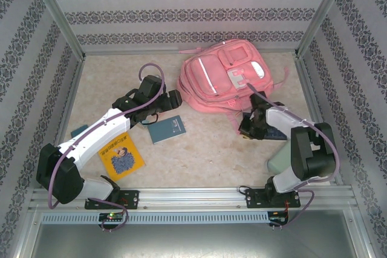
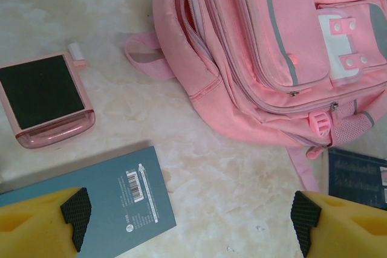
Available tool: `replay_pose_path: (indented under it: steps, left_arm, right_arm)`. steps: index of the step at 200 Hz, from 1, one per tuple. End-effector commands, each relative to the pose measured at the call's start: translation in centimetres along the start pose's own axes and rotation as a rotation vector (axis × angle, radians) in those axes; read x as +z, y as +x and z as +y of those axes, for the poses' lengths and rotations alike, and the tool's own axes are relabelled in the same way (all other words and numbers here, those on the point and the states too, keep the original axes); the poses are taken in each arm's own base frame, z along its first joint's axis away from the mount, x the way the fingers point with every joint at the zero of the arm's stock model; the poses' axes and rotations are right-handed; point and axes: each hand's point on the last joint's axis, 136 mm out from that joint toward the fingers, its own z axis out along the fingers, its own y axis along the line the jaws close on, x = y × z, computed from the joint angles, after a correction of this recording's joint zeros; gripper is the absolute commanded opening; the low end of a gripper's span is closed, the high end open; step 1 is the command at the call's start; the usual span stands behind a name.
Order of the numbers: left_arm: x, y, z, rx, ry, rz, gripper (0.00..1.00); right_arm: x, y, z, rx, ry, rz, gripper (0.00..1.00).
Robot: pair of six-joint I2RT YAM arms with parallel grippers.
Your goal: Pack books, pencil case, and school supplies into a backpack
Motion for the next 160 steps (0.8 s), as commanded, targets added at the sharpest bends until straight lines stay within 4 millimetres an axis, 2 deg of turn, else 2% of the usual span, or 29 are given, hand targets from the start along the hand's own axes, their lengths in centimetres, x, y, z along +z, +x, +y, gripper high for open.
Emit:
replay_pose_path:
  steps: [1, 45, 60, 84, 111, 127, 145, 160]
  left_arm:
    - [-0.1, -0.5, -0.7, -0.016, 0.030, -0.024, 0.88]
    - [-0.4, -0.4, -0.6, -0.020, 0.032, -0.022, 0.88]
    - [-0.7, -0.2, -0.2, -0.024, 0.026, -0.024, 0.88]
    - [-1.1, 0.2, 0.1, -0.025, 0.029, -0.026, 0.88]
    - [-1.0, 0.7, 0.0, -0.023, 0.049, -0.011, 0.87]
    - [-0.8, 1.0, -0.5, -0.021, 0.076, 0.000, 0.86]
    - [-0.4, 1.4, -1.1, -0.016, 0.096, 0.017, 0.86]
    - [0.1, 1.8, -1.5, -0.008, 0.098, 0.035, 0.86]
  right_arm:
    - [1.5, 3.2, 1.6, -0.045, 0.015, 0.069, 0.00]
    - [4.3, 7.4, 7.8, -0.264, 0.025, 0.153, 0.00]
    - [4.2, 8.4, 10.2, -0.361, 0.016, 0.144, 0.00]
    - [3.3, 8.7, 12.2, -0.441, 0.010, 0.116, 0.00]
    - [1.1, 7.6, 12.6, -0.450, -0.003, 0.045, 0.00]
    - [-0.7, 6.5, 12.0, -0.432, -0.006, -0.019, 0.02]
    - [-2.2, 4.9, 10.2, -0.376, 0.005, -0.088, 0.05]
    - [-2.7, 3.2, 8.6, -0.315, 0.004, -0.129, 0.05]
